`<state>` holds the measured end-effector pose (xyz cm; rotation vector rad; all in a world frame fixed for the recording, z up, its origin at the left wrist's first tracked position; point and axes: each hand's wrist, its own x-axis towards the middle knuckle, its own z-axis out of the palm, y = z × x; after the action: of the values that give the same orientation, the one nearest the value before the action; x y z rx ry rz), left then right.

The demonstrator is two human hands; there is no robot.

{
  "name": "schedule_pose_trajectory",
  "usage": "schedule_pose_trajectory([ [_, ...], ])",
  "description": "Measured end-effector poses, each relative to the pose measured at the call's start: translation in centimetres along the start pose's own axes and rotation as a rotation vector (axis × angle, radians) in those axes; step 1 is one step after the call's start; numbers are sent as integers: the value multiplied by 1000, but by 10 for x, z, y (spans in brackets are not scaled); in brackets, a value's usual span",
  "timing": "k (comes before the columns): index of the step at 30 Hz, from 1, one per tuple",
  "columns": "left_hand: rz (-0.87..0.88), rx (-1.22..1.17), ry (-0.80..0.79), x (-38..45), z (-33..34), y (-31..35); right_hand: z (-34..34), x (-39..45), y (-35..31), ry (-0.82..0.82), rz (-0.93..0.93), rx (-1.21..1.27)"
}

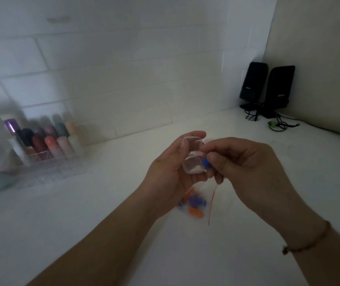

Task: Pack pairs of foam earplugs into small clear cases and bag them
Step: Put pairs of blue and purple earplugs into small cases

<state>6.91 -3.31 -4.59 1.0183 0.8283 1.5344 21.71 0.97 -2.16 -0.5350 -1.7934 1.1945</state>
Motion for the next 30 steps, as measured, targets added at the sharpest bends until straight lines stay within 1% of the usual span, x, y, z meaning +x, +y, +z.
schedule_pose_trajectory([
  [2, -2, -44, 7, 0, 3, 0, 3, 0, 2, 16, -23, -52],
  [5, -17, -67, -6, 1, 3, -3, 5, -1, 3, -12, 48, -54],
  [8, -33, -56, -23, 2, 2, -7, 5, 0, 6, 0, 110, -130],
  [9, -38, -51, -35, 3, 2, -9, 5, 0, 8, 0, 96, -193],
  [12, -45, -92, -72, 1, 3, -11, 7, 0, 10, 0, -27, -482],
  [17, -80, -187, -67, 2, 3, -15, 13, -3, 16, 15, -147, -641],
  [19, -90, -216, -59, 3, 0, -15, 15, -4, 18, 9, -168, -664],
  [21, -92, -251, -67, 3, -1, -14, 17, -5, 15, 30, -182, -635],
  [23, -79, -291, -53, 5, -2, -11, 13, -5, 5, 94, -212, -567],
  [25, -73, -337, -20, 7, -5, -8, 1, -5, -5, 208, -233, -527],
  [27, -58, -380, -5, 9, -8, -5, -19, -4, -15, 297, -179, -504],
  [28, -48, -398, 12, 10, -10, -3, -31, -4, -19, 287, -110, -510],
  [29, -36, -409, 38, 10, -11, -2, -42, -4, -22, 215, -1, -539],
  [30, -29, -413, 57, 11, -12, -1, -51, -5, -23, 71, 138, -606],
])
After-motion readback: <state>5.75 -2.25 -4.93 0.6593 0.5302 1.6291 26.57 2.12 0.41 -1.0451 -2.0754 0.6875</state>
